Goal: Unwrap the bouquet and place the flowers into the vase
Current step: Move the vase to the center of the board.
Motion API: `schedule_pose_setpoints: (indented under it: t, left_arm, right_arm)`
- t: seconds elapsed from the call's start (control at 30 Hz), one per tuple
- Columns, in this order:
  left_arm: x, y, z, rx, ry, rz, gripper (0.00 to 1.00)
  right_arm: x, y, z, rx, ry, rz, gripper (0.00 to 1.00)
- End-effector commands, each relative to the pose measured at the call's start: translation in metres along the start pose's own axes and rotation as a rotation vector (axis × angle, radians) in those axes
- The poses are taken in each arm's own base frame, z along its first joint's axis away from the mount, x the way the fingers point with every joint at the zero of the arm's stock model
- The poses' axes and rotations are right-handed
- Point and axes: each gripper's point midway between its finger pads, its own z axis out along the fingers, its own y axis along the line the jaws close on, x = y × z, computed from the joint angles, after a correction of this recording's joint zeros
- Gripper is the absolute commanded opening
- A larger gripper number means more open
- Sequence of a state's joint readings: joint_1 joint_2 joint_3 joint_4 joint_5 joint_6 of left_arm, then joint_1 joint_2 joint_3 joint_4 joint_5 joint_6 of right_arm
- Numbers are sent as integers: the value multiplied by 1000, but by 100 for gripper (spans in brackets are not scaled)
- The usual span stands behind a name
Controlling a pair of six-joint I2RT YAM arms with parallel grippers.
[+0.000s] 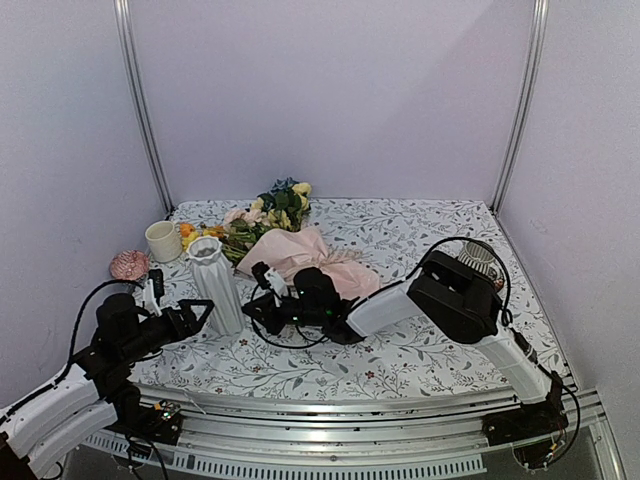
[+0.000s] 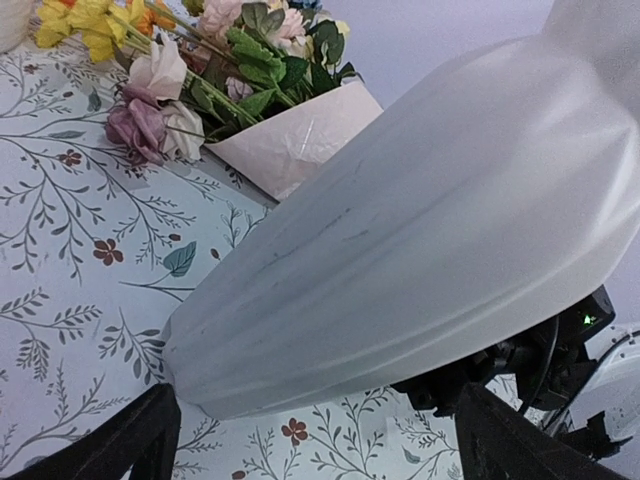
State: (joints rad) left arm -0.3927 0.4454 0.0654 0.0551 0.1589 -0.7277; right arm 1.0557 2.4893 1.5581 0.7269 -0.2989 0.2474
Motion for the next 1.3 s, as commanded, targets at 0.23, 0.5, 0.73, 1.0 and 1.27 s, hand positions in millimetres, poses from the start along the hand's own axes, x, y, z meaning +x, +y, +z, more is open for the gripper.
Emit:
schedule_pose_setpoints:
  t: [0.23,0.5,0.73,1.0,1.27]
  left_arm:
    - [-11,18,-2,-88,-54,-29,98]
    - [-14,29,-6,-135,-74,-58,98]
    - [-12,34,-6,-148,-68,-71,98]
    - [-11,21,-10,-110,-24,-90,98]
    - [-41,-10,-33,-89,-44,-100,98]
  right_arm:
    - [20,-5,27,-4,36,22,8]
    - [14,-9,41,-2,8,33,8]
    - [8,-7,32,11,6,14,17]
    - [-14,-2,3,54,-34,-33,32]
    - [-56,10,-43,95,-104,-70,35]
